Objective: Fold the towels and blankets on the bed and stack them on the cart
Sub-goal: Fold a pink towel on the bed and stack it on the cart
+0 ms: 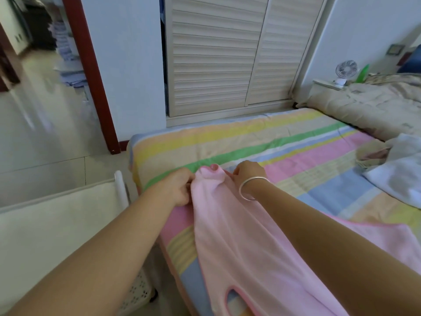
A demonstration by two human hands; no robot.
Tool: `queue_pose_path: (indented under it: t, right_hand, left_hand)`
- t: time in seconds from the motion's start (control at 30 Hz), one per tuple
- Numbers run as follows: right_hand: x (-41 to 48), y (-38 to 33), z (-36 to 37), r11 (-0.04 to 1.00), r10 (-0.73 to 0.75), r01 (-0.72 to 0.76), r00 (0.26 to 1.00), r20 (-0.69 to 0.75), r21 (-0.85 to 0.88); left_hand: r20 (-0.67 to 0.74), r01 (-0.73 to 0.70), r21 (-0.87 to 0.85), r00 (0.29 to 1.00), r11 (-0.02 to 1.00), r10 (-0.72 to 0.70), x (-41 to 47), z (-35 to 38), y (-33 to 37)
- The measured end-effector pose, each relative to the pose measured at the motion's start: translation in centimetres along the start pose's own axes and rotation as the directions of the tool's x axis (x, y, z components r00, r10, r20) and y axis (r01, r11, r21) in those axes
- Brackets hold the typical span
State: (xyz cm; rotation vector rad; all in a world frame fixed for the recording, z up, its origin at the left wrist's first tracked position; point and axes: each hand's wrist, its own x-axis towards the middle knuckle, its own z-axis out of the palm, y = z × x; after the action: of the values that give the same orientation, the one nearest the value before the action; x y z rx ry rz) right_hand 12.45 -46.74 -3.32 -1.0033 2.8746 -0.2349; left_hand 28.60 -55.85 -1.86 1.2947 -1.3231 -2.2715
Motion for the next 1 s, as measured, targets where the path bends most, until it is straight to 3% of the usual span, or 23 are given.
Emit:
queue_pose_path:
  t: [0.13,0.27,0.4,0.57,0.7,0.8,0.87,1.0]
  right_hand:
    - [1.5,-1.8,-0.8,0.999,0.009,-0.004,0.99,-0.144,0.04]
    - [2.8,-3.1,-2.0,0.996,-0.05,0.073,0.931,-0.361,0.05]
    - [3.6,-3.5,-2.7,0.994,-0.106,0.109,0.895,-0.434,-0.016]
    - [6.4,-3.6,-3.2,0.986,-0.154,0.162,0.84,-0.521,-0.03]
    - [8.0,-3.6,-0.9,0.991,-0.121,0.131,0.886,-0.447,-0.009]
    - [7.6,-2.7,1.7,0.989,-0.12,0.135,0.972,-0.203,0.063]
    - [6.6,-2.1,2.5,0.974,-0.183,0.189,0.981,-0.055,0.127]
    - [2.0,-0.2,0.5,0.912,-0.31,0.321,0.947,-0.081,0.254]
  left_hand:
    - [-0.047,-0.034,0.102,0.998,0.994,0.039,-0.5,-2.6,1.7]
    - [-0.241,-0.232,0.325,0.917,0.917,0.318,0.6,-6.3,2.5]
    - [-0.198,-0.29,0.544,0.868,0.788,0.456,0.0,-7.3,1.3]
    - [-0.21,-0.287,0.679,0.806,0.675,0.554,1.0,-8.5,0.8]
    - [-0.187,-0.194,0.85,0.758,0.49,0.625,2.3,-8.7,0.5]
    - [-0.122,-0.162,0.924,0.734,0.346,0.668,3.4,-8.6,-0.6]
    - [-0.07,-0.141,0.961,0.711,0.239,0.7,3.4,-8.2,-1.2]
    - [0.109,-0.08,0.994,0.575,-0.076,0.811,2.4,-5.9,-0.8]
